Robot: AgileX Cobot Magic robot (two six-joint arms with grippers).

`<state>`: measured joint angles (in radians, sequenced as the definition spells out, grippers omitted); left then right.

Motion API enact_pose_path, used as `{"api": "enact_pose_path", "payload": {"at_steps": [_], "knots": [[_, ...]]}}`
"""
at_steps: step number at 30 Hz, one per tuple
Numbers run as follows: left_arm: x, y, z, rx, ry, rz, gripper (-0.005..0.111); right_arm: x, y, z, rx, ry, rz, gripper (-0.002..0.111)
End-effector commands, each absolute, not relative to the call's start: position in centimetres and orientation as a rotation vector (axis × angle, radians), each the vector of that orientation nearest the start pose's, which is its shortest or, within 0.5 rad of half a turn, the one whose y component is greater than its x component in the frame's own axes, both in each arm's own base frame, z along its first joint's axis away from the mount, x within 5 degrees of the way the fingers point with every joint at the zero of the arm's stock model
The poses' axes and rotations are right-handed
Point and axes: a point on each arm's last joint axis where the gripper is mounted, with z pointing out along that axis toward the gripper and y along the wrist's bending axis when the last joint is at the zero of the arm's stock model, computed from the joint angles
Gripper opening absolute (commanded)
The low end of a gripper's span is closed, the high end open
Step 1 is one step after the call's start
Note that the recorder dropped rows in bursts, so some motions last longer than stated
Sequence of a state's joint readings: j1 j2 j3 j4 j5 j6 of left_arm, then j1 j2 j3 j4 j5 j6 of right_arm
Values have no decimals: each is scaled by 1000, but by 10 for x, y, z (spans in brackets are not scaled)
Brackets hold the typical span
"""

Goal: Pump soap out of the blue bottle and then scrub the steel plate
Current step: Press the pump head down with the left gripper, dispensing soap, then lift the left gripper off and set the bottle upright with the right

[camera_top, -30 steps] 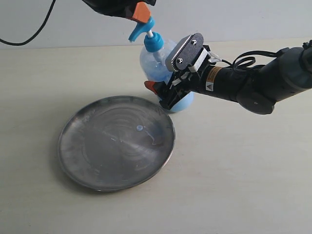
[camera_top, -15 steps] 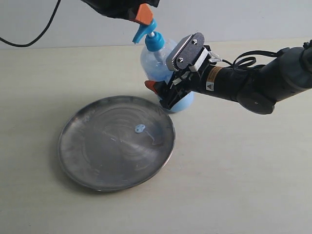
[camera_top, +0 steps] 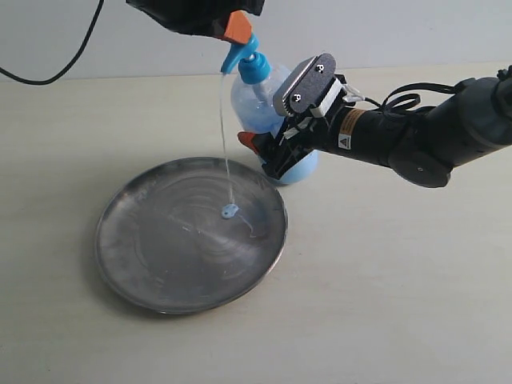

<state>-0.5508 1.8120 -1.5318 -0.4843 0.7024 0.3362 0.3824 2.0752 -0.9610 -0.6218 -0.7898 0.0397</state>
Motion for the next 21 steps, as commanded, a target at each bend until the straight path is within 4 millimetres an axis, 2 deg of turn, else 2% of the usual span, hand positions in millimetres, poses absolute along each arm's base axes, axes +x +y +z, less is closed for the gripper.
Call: {"api": "enact_pose_path", "payload": {"at_steps": [1, 6, 21], "knots": [[330, -240, 239, 908, 2588, -576, 0, 351, 194, 138, -1010, 1476, 440, 0], [331, -239, 252, 885, 2529, -576, 0, 351, 194, 138, -1009, 1477, 441, 0], [324, -230, 341, 785, 2166, -573, 0, 353, 192, 139, -976, 1487, 435, 0]]}}
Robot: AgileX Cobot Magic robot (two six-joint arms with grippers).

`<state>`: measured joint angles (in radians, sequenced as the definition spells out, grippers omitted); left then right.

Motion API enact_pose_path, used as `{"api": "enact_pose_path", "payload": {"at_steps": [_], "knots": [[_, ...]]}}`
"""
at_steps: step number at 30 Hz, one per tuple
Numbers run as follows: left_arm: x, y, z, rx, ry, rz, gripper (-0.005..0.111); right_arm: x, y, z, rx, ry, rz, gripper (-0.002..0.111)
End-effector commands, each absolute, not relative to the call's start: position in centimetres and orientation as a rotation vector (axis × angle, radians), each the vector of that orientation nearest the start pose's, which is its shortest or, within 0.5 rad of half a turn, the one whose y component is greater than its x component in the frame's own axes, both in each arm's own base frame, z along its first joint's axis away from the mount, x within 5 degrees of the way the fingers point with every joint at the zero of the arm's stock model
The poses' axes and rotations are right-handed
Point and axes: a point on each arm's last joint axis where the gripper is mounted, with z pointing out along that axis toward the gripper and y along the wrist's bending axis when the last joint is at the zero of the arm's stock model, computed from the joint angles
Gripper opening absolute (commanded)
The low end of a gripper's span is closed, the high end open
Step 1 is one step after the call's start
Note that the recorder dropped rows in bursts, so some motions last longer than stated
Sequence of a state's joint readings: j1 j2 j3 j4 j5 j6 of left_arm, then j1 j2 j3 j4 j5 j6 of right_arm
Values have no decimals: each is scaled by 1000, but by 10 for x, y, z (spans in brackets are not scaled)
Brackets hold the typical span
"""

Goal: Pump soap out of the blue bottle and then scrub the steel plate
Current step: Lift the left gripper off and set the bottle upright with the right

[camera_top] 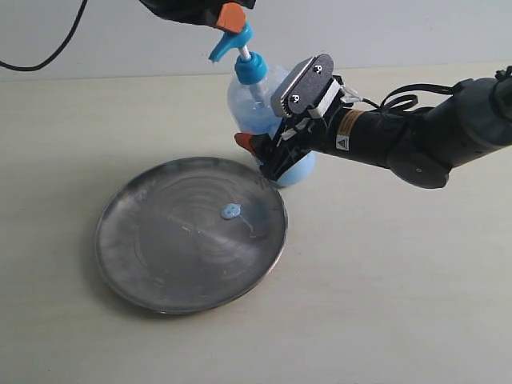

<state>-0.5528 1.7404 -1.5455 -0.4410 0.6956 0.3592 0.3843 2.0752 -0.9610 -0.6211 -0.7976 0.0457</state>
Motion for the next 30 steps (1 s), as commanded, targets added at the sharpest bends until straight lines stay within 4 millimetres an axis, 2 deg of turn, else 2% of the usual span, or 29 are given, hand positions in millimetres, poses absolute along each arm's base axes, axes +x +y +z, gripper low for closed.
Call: {"api": "enact_pose_path", "payload": {"at_steps": [1, 7, 10, 14, 22, 30], "knots": [[323, -229, 345, 775, 2147, -572, 0, 353, 192, 139, -974, 1488, 435, 0], [320, -224, 365, 729, 2055, -569, 0, 360, 187, 145, -864, 1503, 401, 0], [319, -223, 369, 720, 2041, -569, 0, 362, 184, 152, -803, 1513, 389, 0], [318, -223, 364, 704, 2049, -577, 0, 366, 179, 161, -691, 1535, 378, 0], [309, -212, 359, 619, 2021, -570, 0, 376, 160, 163, -440, 1630, 474, 0], [292, -199, 356, 584, 2002, -562, 0, 381, 145, 159, -375, 1664, 481, 0]]}}
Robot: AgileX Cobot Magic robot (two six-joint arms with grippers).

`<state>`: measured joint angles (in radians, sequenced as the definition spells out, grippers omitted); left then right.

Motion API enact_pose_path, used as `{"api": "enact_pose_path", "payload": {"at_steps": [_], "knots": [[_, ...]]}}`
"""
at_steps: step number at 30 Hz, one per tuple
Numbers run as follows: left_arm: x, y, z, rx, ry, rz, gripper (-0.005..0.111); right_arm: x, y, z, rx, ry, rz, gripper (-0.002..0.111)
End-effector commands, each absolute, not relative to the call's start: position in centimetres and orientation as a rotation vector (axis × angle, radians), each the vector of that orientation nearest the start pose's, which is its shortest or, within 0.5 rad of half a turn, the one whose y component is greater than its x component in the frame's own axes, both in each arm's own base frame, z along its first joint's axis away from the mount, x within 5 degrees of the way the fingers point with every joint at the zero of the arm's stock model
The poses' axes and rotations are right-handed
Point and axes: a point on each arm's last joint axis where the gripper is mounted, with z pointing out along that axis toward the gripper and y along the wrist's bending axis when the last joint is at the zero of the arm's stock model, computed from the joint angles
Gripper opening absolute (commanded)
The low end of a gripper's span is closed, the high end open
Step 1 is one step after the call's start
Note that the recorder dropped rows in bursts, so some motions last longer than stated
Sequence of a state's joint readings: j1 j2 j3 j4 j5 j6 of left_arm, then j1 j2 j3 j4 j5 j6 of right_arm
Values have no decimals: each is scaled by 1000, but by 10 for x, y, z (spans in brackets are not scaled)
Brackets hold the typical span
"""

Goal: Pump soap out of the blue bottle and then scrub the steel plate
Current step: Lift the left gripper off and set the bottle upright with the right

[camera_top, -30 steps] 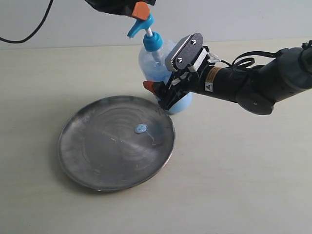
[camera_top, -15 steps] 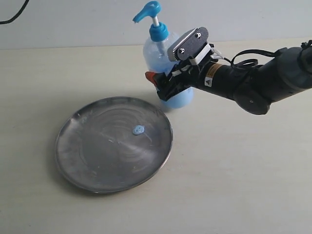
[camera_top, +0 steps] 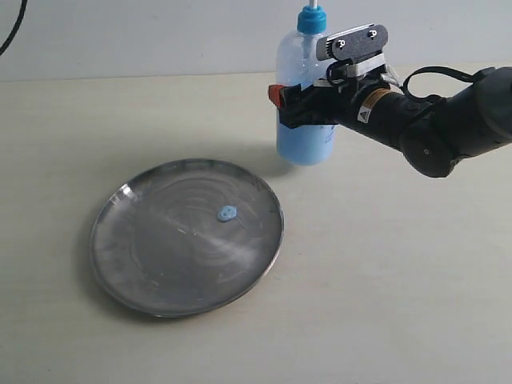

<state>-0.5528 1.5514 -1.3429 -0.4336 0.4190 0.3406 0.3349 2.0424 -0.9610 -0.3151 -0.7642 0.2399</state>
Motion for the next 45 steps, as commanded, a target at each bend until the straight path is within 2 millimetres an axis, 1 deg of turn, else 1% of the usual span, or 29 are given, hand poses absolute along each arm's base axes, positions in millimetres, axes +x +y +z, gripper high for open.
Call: {"api": "enact_pose_path", "payload": {"at_steps": [1, 3, 7, 10, 12, 15, 17, 19, 21, 23, 28, 32, 34, 37, 43, 45], "knots": [[290, -198, 354, 575, 2000, -564, 0, 381, 145, 158, -373, 1670, 482, 0], [287, -195, 352, 565, 1996, -562, 0, 383, 141, 155, -367, 1680, 477, 0], [279, -189, 349, 549, 1997, -564, 0, 383, 142, 148, -394, 1696, 477, 0], [265, -181, 346, 536, 2002, -567, 0, 383, 143, 136, -416, 1701, 468, 0], [256, -174, 345, 532, 1997, -565, 0, 384, 141, 127, -401, 1712, 479, 0], [243, -164, 347, 504, 1949, -553, 0, 386, 139, 122, -373, 1719, 477, 0], [238, -159, 349, 500, 1920, -539, 0, 386, 139, 122, -375, 1718, 477, 0], [236, -157, 349, 507, 1910, -527, 0, 386, 139, 122, -379, 1717, 474, 7], [234, -156, 351, 521, 1899, -512, 0, 386, 139, 122, -385, 1715, 469, 20], [231, -154, 354, 522, 1890, -515, 0, 386, 139, 122, -385, 1715, 469, 39], [228, -152, 356, 538, 1888, -509, 0, 386, 139, 122, -392, 1712, 462, 72], [227, -153, 355, 546, 1901, -512, 0, 386, 139, 124, -408, 1703, 448, 90], [227, -153, 355, 549, 1906, -512, 0, 386, 139, 126, -408, 1696, 448, 96], [227, -153, 354, 551, 1909, -513, 0, 385, 138, 132, -410, 1699, 440, 100], [226, -153, 354, 553, 1912, -513, 0, 383, 134, 143, -447, 1798, 370, 100], [226, -153, 354, 553, 1912, -513, 0, 380, 135, 150, -488, 1815, 360, 100]]}}
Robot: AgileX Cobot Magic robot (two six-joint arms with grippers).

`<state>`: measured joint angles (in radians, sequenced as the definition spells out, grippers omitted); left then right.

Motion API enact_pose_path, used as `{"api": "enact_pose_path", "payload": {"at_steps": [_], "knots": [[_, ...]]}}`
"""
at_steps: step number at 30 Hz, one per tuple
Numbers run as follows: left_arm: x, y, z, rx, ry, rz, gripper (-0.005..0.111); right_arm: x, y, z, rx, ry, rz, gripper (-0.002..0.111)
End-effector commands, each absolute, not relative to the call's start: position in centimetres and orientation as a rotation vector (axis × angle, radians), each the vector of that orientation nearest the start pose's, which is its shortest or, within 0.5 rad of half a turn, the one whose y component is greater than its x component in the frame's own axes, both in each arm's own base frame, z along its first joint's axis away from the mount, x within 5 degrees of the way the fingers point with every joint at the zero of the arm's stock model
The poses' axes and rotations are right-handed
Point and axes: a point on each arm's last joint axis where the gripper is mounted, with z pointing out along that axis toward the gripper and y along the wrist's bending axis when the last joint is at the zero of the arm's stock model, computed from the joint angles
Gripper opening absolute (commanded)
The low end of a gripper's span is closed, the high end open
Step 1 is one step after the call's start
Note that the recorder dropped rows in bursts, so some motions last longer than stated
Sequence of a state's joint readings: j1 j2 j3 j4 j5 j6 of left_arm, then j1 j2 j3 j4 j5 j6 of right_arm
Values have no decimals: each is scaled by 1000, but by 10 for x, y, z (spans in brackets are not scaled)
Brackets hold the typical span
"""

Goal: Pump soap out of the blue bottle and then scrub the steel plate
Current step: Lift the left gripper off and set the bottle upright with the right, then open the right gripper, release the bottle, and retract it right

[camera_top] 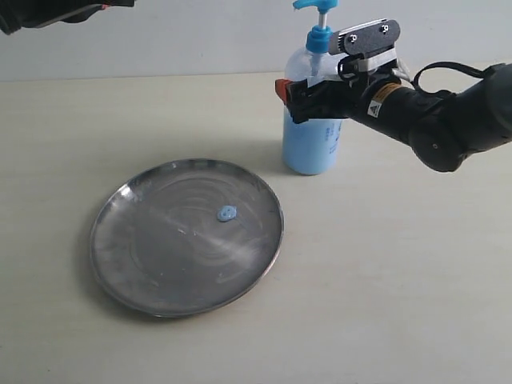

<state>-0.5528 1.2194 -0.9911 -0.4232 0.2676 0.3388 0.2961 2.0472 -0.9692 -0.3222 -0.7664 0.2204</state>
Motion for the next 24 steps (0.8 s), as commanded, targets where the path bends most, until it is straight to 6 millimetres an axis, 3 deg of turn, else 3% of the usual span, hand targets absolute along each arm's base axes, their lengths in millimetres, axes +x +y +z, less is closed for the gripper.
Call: {"api": "enact_pose_path", "payload": {"at_steps": [1, 8, 24], "knots": [[226, -153, 354, 553, 1912, -513, 0, 378, 136, 154, -525, 1812, 357, 100], [226, -153, 354, 553, 1912, -513, 0, 371, 131, 181, -540, 1854, 317, 100], [225, -152, 350, 628, 1937, -460, 0, 337, 128, 241, -588, 1951, 411, 100]]}}
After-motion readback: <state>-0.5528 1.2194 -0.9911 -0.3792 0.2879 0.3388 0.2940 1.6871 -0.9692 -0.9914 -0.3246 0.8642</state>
